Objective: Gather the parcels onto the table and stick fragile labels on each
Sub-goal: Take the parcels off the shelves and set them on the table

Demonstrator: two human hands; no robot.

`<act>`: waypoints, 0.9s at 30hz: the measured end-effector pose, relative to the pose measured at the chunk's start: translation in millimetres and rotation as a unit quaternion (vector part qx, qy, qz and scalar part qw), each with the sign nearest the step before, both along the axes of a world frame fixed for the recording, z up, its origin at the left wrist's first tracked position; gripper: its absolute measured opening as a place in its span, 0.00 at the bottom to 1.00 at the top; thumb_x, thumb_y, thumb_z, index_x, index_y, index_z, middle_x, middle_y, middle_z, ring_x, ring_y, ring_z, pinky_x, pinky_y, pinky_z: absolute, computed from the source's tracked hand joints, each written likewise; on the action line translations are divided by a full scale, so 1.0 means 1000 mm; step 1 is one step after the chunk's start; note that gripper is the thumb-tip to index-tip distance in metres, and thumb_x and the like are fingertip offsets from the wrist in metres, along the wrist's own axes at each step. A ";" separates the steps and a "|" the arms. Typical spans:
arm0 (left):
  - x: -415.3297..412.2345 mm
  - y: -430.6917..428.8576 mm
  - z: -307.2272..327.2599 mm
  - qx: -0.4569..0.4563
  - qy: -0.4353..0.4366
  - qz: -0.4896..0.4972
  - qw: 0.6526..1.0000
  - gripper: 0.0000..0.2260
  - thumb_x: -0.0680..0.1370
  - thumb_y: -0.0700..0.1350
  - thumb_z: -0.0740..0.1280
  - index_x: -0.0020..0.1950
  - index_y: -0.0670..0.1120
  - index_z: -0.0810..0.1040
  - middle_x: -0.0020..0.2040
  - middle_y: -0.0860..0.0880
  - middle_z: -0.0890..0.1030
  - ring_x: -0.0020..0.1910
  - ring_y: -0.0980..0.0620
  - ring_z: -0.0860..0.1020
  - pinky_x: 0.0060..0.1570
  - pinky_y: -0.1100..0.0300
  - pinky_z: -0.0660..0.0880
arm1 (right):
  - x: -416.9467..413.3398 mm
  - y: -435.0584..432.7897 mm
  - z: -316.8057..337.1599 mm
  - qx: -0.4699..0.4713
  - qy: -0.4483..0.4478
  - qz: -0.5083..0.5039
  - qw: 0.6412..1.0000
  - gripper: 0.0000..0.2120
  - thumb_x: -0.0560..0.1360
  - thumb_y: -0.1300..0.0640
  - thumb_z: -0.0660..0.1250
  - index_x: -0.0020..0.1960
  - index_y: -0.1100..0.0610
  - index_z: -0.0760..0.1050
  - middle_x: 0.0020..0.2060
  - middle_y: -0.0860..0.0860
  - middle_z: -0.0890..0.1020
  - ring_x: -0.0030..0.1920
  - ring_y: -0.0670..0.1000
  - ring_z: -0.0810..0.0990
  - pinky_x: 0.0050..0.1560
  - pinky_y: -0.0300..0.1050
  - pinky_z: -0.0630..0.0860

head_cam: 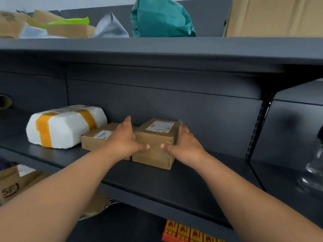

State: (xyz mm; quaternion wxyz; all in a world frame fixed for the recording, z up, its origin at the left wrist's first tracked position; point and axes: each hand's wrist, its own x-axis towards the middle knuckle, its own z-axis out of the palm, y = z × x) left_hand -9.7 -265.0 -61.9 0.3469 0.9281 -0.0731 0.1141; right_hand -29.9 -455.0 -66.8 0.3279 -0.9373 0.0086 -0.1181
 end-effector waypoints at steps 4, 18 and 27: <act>0.027 -0.009 0.001 -0.045 0.095 -0.031 0.994 0.48 0.66 0.55 0.78 0.78 0.46 0.54 0.73 0.47 0.67 0.69 0.48 0.69 0.67 0.56 0.67 | 0.015 -0.002 -0.006 0.073 0.026 0.010 0.997 0.45 0.68 0.44 0.74 0.76 0.52 0.54 0.65 0.47 0.71 0.65 0.50 0.73 0.62 0.44 0.73; -0.081 -0.026 -0.005 -0.106 -0.054 -0.049 0.992 0.30 0.63 0.51 0.80 0.60 0.49 0.71 0.51 0.54 0.79 0.50 0.54 0.77 0.43 0.60 0.72 | -0.110 0.004 0.001 0.155 -0.051 0.011 0.987 0.32 0.72 0.57 0.72 0.71 0.51 0.61 0.54 0.43 0.77 0.54 0.44 0.76 0.53 0.37 0.72; -0.255 0.002 -0.007 -0.124 -0.094 -0.089 0.984 0.32 0.64 0.53 0.79 0.61 0.50 0.67 0.51 0.56 0.75 0.50 0.56 0.74 0.37 0.64 0.69 | -0.291 0.033 0.006 0.112 -0.093 -0.025 0.989 0.38 0.72 0.56 0.72 0.74 0.48 0.55 0.48 0.35 0.69 0.56 0.43 0.72 0.53 0.40 0.71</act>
